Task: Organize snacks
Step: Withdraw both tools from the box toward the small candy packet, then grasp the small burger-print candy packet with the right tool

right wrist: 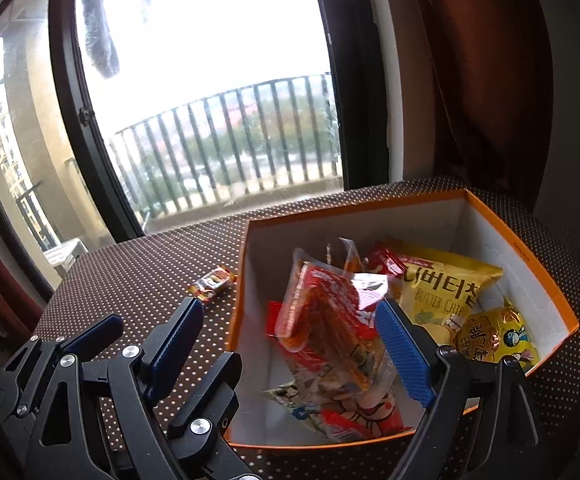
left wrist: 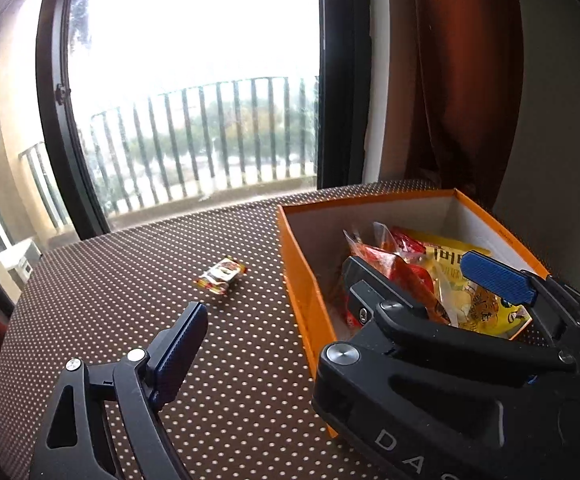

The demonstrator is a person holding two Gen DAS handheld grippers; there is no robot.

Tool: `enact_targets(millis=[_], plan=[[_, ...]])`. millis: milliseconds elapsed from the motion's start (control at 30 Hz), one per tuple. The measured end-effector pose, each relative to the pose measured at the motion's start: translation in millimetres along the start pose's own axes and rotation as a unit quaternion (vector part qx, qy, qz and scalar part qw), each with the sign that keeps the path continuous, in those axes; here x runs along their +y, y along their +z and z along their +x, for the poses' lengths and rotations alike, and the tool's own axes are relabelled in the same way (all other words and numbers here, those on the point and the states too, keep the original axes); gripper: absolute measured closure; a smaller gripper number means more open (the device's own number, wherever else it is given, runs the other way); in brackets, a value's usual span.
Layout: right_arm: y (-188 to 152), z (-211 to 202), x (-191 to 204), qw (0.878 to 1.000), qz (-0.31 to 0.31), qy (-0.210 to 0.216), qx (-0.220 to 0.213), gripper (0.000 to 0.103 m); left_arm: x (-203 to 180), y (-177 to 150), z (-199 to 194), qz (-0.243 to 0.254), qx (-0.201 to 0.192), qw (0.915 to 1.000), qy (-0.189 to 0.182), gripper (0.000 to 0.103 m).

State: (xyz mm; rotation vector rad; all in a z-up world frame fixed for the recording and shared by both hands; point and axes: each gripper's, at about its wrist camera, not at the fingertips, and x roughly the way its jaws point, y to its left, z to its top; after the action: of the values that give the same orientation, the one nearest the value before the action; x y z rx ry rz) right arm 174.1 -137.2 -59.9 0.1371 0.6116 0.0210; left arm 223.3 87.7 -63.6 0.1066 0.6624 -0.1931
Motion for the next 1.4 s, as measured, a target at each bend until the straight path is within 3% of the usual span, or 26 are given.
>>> enact_targets(millis=[667, 1000, 1400], plan=[[7, -3, 76, 0.998, -0.045, 0.02, -0.027, 0.013, 72, -2, -30, -0.022, -0.041, 0.9981, 0.04, 0.004], [3, 31, 110, 0.998, -0.051, 0.035, -0.01, 0.008, 110, -8, -10, -0.034, -0.019, 0.9974, 0.061, 0.002], [8, 91, 138, 0.998, -0.046, 0.041, 0.025, 0.008, 149, -1, 43, -0.047, 0.02, 0.9964, 0.067, 0.002]])
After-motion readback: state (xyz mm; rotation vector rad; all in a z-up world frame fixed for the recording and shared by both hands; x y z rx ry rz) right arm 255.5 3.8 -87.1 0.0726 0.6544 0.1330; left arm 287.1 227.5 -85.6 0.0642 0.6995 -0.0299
